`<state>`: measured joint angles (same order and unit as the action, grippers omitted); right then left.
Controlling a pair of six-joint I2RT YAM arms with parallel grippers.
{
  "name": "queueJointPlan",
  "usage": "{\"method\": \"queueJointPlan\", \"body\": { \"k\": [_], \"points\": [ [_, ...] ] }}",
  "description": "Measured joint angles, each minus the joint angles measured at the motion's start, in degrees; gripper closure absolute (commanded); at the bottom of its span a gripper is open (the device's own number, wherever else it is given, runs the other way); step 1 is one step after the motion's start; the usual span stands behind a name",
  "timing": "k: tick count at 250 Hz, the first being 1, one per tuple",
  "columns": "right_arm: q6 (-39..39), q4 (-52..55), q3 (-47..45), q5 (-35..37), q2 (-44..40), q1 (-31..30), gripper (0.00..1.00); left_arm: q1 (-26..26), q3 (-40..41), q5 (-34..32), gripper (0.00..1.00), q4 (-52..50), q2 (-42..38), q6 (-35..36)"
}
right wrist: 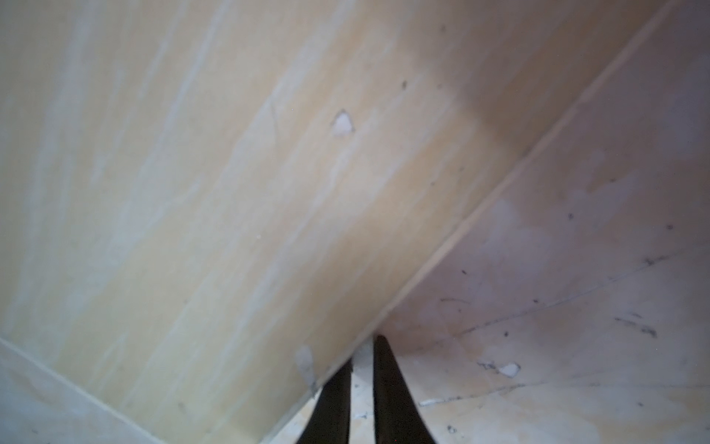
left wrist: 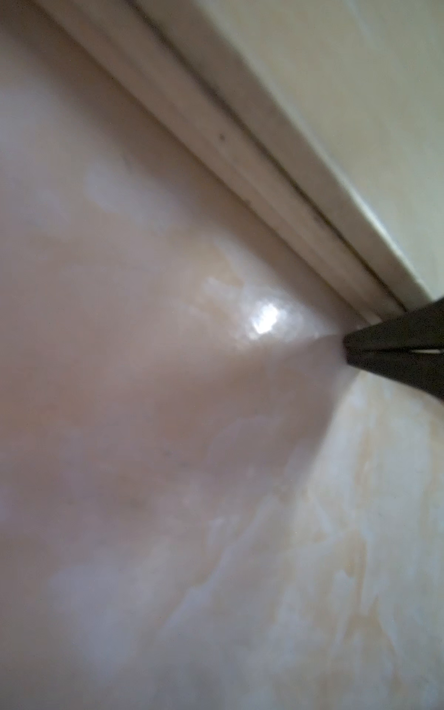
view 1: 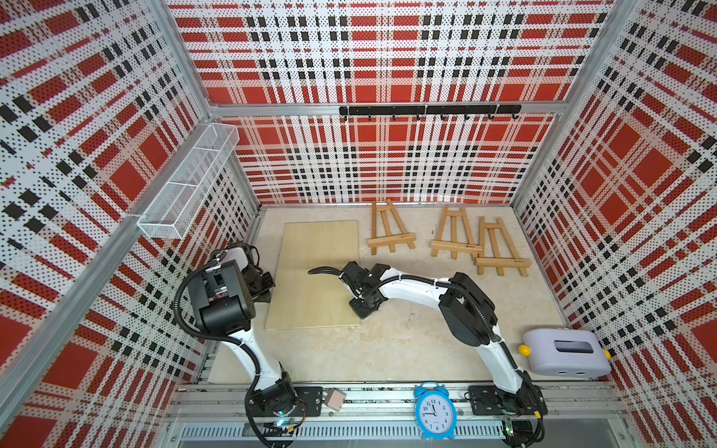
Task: Disassemble the easel
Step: Adjust the drawing board at the center of the board.
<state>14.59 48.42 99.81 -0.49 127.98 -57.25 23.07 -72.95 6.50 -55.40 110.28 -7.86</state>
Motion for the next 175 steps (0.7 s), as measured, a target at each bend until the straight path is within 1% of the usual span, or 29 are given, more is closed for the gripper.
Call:
{"method": "queueJointPlan", "body": {
  "k": [44, 115, 133, 161, 175],
  "points": [
    [-0.04, 0.74, 0.59, -0.09, 0.28, 0.00, 0.84, -1.42, -1.49, -0.61, 0.92, 1.44, 0.63, -0.87],
    [-0.07, 0.76, 0.68, -0.13, 0.35, -0.02, 0.83, -1.66, -2.21, -0.74, 0.92, 1.33, 1.11, -0.92],
    [-0.13, 1.01, 0.87, -0.09, 0.48, -0.02, 0.80, -1.66, -2.21, -0.74, 0.92, 1.36, 1.11, -0.92],
    [-0.63, 2.64, 2.21, 0.63, 1.14, 0.02, 0.70, -1.66, -2.19, -0.70, 0.92, 1.64, 1.11, -0.94],
    [-1.05, 3.80, 3.26, 1.09, 1.68, 0.15, 0.68, -1.66, -2.12, -0.70, 0.92, 1.75, 1.11, -0.94]
  ]
}}
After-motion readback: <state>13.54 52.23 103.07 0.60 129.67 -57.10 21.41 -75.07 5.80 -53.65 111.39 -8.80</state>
